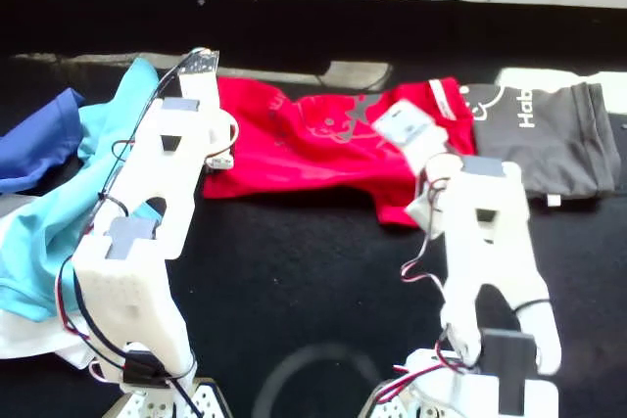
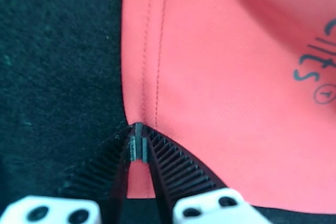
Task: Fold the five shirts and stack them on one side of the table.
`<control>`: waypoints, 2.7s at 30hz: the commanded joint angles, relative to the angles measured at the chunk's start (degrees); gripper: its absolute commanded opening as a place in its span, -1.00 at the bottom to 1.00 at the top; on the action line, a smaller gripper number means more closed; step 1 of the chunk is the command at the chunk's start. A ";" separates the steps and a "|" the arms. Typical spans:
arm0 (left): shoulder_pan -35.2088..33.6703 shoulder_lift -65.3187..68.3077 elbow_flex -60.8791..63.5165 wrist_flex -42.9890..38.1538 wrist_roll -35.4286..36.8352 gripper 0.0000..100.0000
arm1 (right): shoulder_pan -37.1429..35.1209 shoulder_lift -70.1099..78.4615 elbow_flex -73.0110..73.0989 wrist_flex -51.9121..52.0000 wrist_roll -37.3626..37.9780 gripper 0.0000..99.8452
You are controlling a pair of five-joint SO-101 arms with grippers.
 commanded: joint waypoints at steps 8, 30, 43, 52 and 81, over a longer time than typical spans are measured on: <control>-1.45 0.40 -1.01 3.16 -0.18 -0.98 | -1.71 11.38 -7.08 -4.18 0.97 -0.59; -8.04 -6.73 -9.27 26.46 -0.53 -0.98 | -1.45 11.12 -15.25 6.20 1.41 -0.99; -0.84 -1.19 1.71 6.68 -0.18 -0.98 | -1.54 7.96 -15.60 -9.27 0.00 -0.98; -0.92 -0.40 0.92 6.51 -0.18 -0.98 | -2.42 26.95 -36.35 -17.36 -20.66 -0.63; -0.92 -0.31 1.19 6.51 -0.18 -0.98 | -4.88 46.37 -67.47 19.21 -17.85 -0.61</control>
